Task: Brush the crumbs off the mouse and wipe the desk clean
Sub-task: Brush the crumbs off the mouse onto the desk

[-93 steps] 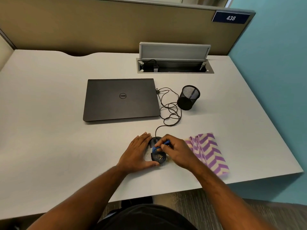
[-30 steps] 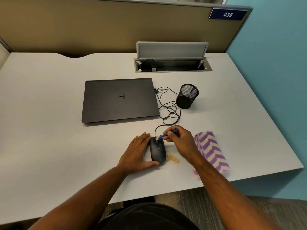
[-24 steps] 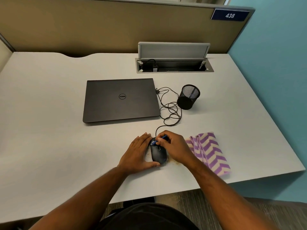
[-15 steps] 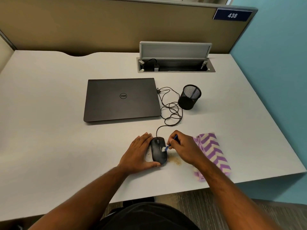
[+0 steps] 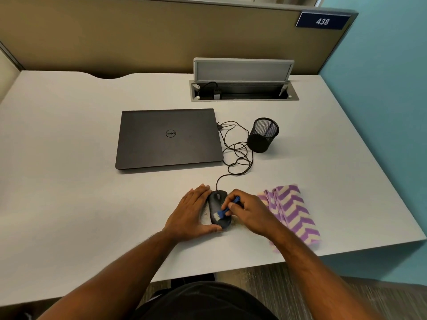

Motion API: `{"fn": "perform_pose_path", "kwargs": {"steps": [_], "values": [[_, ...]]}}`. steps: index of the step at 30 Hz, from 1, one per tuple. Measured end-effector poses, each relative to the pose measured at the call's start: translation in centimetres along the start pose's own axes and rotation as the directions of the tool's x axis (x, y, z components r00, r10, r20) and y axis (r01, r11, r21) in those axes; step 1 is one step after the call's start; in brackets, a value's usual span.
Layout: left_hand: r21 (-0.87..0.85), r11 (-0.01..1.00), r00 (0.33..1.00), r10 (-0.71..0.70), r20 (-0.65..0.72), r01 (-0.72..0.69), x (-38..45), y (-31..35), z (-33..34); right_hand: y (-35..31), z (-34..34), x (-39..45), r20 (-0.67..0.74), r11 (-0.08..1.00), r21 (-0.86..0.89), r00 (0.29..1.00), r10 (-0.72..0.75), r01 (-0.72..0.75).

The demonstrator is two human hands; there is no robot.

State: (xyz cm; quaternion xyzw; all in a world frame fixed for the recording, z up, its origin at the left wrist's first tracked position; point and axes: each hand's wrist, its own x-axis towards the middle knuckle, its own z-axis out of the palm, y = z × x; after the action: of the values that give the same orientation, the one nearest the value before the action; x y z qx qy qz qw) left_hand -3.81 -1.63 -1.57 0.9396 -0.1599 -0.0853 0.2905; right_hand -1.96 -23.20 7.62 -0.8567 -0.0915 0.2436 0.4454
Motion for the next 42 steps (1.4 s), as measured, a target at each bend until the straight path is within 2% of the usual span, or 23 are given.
{"fn": "perform_pose_path", "kwargs": {"steps": [5,8,10,15,20,25,29,31,34,39,42], "values": [[-0.005,1.0,0.999,-0.029,0.023,0.029,0.1,0.0,0.1,1.5,-2.5,0.2,-0.187,0.991,-0.044,0.975,0.117,-0.128],[-0.004,0.999,0.998,-0.045,0.039,0.045,0.2,-0.1,0.1,1.2,-2.9,1.3,-0.31,0.987,0.108,0.94,0.144,-0.116],[-0.015,0.998,0.997,-0.055,0.049,0.056,0.3,-0.1,0.1,0.4,-2.6,2.2,-0.334,0.98,0.18,0.932,0.144,-0.086],[-0.026,0.998,0.997,-0.053,0.047,0.055,0.2,-0.1,0.2,-0.9,-1.1,4.5,-0.277,0.973,0.207,0.948,0.159,-0.102],[-0.023,0.999,0.999,-0.031,0.017,0.031,0.2,-0.2,0.2,-0.9,0.3,5.4,-0.294,0.986,0.069,0.942,0.163,-0.15],[-0.02,0.999,1.0,-0.031,0.005,0.031,0.2,-0.4,0.4,-1.3,1.2,4.1,-0.18,0.994,-0.063,0.98,0.08,-0.093],[-0.03,0.999,0.999,-0.04,0.025,0.04,0.3,-0.4,0.4,-1.4,0.9,4.0,-0.31,0.983,-0.155,0.95,0.046,-0.099],[-0.027,0.999,0.999,-0.038,0.02,0.038,0.3,-0.4,0.4,-1.3,1.0,3.8,-0.259,0.981,-0.178,0.965,0.032,-0.08],[-0.01,1.0,1.0,-0.026,0.014,0.027,0.2,-0.4,0.5,-1.4,1.3,3.7,-0.108,0.981,-0.192,0.994,0.013,-0.034],[-0.014,0.999,0.999,-0.03,0.022,0.03,0.3,-0.4,0.4,-1.6,1.3,4.1,-0.255,0.973,-0.222,0.967,-0.003,-0.055],[-0.011,1.0,1.0,-0.025,0.018,0.025,0.3,-0.4,0.4,-1.6,1.1,4.1,-0.118,0.976,-0.214,0.993,-0.002,-0.024]]}}
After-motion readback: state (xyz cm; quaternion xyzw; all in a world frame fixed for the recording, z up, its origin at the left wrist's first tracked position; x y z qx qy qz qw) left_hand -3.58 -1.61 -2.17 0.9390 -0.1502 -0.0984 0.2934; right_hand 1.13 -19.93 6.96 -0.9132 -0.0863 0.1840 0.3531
